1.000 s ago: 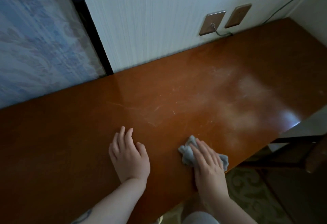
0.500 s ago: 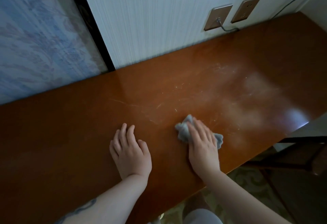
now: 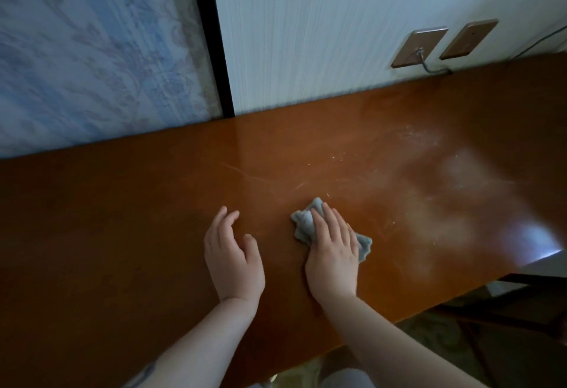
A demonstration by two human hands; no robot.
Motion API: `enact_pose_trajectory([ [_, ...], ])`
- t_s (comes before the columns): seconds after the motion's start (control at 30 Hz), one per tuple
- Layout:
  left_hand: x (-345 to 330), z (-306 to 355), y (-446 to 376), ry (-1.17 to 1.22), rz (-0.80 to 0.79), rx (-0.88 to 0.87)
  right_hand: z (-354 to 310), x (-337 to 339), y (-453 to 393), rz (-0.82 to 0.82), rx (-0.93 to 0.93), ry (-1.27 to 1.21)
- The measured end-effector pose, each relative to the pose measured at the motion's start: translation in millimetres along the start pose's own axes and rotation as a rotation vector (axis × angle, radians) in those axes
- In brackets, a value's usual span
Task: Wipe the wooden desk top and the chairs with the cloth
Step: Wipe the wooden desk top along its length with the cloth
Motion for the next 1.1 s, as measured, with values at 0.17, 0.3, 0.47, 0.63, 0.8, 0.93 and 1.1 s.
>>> enact_pose_trajectory([
  [0.17, 23.3, -8.2, -47.2, -0.169, 0.1, 0.053, -71.5, -18.4, -2.1, -0.155, 0.142, -0.075],
  [0.3, 25.2, -22.0, -74.5, -0.328, 0.097, 0.129, -39.8, -17.9, 3.7, -0.246, 0.542, -0.013],
  [0.47, 19.4, -21.9, -78.0, -0.449, 0.104, 0.182, -27.7, -18.3, -10.8, 0.005, -0.028, -0.003],
  [0.63, 15.5, -21.6, -80.4, -0.526, 0.093, 0.189, -103.4, -36.6, -48.3, -0.05, -0.118, -0.117],
  [0.8, 14.7, -23.6, -82.2, -0.52, 0.095, 0.185, -105.9, -39.7, -47.1, -0.231, 0.498, -0.032],
  [0.93, 15.0, -24.2, -78.5, -0.536, 0.069, 0.198, -56.9, -26.6, -46.9, -0.038, 0.088, -0.022],
  [1.1, 17.2, -23.7, -80.1, -0.477, 0.095, 0.193, -131.2, -52.0, -89.0, -0.034, -0.06, -0.126],
])
Point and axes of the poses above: each hand's wrist, its own y-axis away from the middle knuckle, its own x-axis out of the back of the hand, z = x × y, the point moved 5 cm from there along -y, towards the middle knuckle, and after that the axes turned 3 degrees about x, right-handed, at the moved point
